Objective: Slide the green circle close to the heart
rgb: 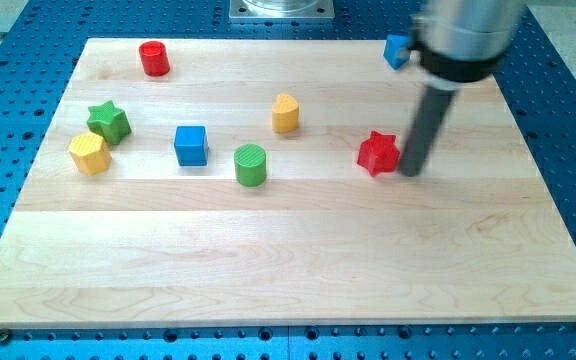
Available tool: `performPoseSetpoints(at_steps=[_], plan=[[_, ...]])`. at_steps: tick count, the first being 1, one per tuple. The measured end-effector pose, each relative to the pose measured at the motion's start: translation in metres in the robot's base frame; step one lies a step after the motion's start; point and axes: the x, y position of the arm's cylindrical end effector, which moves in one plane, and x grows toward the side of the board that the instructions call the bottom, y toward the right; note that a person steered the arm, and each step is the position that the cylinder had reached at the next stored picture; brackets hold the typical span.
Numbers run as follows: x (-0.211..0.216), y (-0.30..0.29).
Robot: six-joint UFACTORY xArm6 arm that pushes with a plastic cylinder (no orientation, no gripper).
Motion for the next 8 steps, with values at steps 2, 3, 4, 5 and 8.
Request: performPoseSetpoints(at_steps=[2, 3, 4, 5, 8], plan=[[-0.020, -0.115], [0.007, -0.127], [0.034, -0.129], [0.058, -0.200], [0.003, -0.127]])
